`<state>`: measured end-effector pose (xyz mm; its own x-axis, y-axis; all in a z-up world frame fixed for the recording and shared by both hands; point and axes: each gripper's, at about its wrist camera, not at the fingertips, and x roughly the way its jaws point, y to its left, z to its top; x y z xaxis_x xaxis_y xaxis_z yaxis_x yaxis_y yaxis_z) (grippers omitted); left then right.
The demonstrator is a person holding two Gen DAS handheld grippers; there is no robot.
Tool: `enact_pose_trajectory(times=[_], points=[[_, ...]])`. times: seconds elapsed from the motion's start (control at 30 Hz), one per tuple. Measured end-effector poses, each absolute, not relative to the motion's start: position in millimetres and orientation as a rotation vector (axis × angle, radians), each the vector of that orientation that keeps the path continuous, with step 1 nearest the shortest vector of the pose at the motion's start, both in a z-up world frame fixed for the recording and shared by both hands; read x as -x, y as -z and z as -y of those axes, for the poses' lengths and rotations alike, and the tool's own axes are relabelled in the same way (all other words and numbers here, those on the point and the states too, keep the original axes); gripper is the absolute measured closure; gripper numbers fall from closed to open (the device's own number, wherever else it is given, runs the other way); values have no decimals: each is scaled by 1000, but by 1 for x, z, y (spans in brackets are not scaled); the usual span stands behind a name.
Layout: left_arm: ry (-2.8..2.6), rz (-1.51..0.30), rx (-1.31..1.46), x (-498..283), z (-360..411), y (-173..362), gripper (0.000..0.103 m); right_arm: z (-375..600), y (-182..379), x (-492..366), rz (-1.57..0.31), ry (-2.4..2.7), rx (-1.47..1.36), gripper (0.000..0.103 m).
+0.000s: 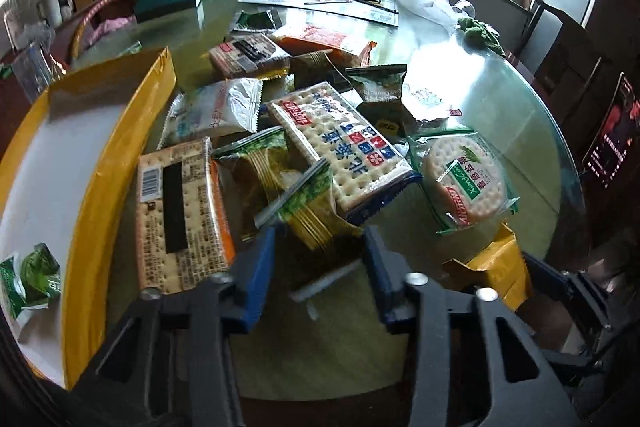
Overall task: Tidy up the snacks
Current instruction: 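Grasp the yellow-gold biscuit pack with the right gripper while the left grasps a green snack bag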
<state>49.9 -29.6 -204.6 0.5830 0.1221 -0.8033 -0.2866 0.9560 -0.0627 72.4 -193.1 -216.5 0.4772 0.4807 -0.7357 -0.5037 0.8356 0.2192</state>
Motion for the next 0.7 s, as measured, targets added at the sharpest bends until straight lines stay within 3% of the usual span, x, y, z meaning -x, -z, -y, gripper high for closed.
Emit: enact_pose_trajectory(times=[0.1, 0.13, 0.57, 0.7], points=[[-238, -912, 173, -39, 30, 205, 73, 192, 217, -70, -886, -601, 34, 36], [-238, -914, 169, -35, 30, 205, 80, 192, 217, -69, -885, -601, 37, 37], [-222, -935, 183, -28, 29, 216, 77, 184, 216, -67, -903, -582, 51, 37], [-218, -917, 207, -26, 23, 217, 81, 180, 216, -66, -906, -579, 67, 36]])
